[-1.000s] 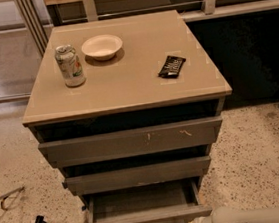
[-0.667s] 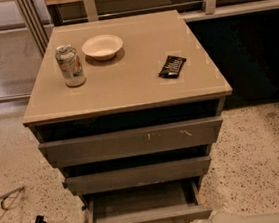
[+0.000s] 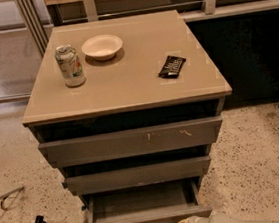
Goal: Close bottom drawer
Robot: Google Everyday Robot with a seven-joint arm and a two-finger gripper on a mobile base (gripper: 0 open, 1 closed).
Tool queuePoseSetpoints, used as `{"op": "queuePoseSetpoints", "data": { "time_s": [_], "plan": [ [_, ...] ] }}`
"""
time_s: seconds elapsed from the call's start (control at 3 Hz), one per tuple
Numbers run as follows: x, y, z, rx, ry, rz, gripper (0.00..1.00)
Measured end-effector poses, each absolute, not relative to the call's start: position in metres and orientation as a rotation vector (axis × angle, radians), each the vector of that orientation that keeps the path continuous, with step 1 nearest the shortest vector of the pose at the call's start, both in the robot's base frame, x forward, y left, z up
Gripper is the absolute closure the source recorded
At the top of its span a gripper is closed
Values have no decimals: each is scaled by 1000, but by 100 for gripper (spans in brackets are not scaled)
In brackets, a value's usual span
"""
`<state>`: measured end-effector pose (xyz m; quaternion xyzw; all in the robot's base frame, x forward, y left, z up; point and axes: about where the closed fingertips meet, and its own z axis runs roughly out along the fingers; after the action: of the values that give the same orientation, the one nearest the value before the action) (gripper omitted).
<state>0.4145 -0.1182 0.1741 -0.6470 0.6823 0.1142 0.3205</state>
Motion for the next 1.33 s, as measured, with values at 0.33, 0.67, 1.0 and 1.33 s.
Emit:
{"op": "queuePoseSetpoints", "data": {
  "time_s": [0.33,0.67,1.0,1.33],
  "plan": [
    [441,-118,158,-1681,1771,286,100],
    [457,-118,151,-1670,1764,275,100],
    [474,-117,148,-1657,1748,251,100],
    [498,-115,148,-1641,1734,220,100]
  ]
}}
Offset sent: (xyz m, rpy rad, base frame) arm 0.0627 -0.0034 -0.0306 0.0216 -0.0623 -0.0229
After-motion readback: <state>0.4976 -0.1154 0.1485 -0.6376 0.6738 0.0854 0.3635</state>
